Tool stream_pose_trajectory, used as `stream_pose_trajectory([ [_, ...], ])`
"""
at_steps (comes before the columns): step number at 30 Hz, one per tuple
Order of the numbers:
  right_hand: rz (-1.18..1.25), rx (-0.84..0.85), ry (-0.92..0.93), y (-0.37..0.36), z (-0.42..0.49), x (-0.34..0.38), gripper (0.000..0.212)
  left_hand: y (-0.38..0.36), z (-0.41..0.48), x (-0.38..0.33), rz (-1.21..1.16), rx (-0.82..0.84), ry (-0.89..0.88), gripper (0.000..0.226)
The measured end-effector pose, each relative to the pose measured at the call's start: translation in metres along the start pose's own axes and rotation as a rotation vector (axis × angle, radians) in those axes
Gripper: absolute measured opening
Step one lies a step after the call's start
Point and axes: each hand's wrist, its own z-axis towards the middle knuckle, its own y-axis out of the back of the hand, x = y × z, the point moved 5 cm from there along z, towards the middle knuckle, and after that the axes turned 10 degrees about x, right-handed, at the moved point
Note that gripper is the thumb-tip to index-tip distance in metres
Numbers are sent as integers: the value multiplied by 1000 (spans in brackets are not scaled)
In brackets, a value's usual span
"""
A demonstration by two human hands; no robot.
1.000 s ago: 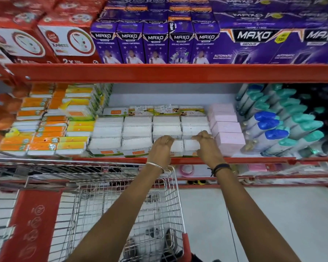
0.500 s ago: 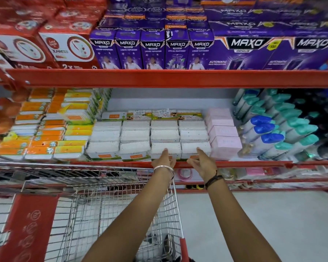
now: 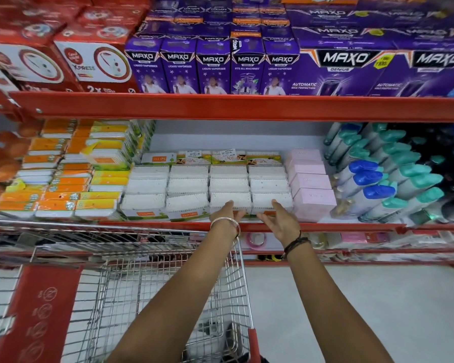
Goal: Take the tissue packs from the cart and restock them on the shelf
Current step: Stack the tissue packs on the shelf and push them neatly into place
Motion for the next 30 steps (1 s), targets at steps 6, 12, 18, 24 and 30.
stream_pose_trajectory([
  [6, -68, -17, -39, -16, -20, -17, 44, 33, -9, -2, 26, -89, -2, 59],
  [12, -183, 140, -90, -97, -44, -57, 36, 125, -14, -66, 68, -434, -207, 64],
  [18, -18, 204, -146, -174, -35, -90, 57, 158, -7, -115, 32, -381, -125, 67],
  [24, 82, 23, -114, -192, -16, -100, 65, 162, 1, -132, 11, -299, -155, 64],
  [30, 112, -24, -50, -195, -12, -107, 70, 168, 3, -141, -21, -218, -154, 57],
])
